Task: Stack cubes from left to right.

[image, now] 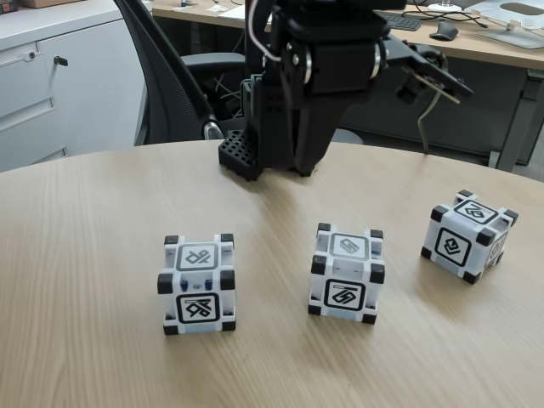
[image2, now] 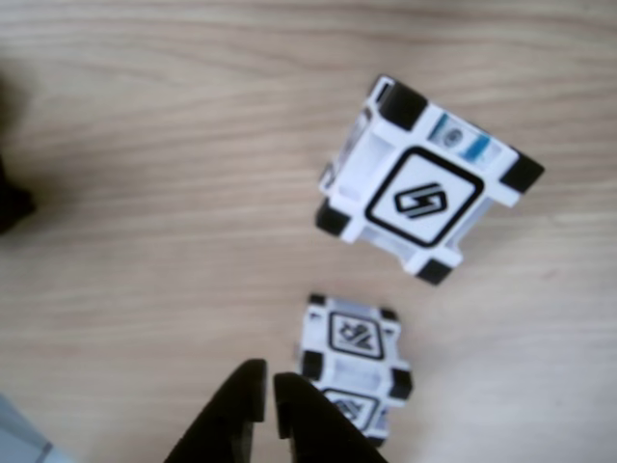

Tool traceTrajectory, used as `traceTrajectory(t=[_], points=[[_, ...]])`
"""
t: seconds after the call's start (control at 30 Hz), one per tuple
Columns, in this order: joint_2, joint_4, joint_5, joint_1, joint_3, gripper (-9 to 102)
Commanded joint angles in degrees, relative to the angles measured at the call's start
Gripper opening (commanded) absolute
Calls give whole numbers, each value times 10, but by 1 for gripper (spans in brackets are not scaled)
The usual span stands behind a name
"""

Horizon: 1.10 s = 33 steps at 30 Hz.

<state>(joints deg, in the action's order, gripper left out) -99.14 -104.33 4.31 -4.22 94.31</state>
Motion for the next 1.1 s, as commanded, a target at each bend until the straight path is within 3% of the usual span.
traceTrajectory(t=[0.0, 1.07], points=[[-22, -1, 3, 2, -9, 0], [-12, 2, 40, 36, -16, 0]])
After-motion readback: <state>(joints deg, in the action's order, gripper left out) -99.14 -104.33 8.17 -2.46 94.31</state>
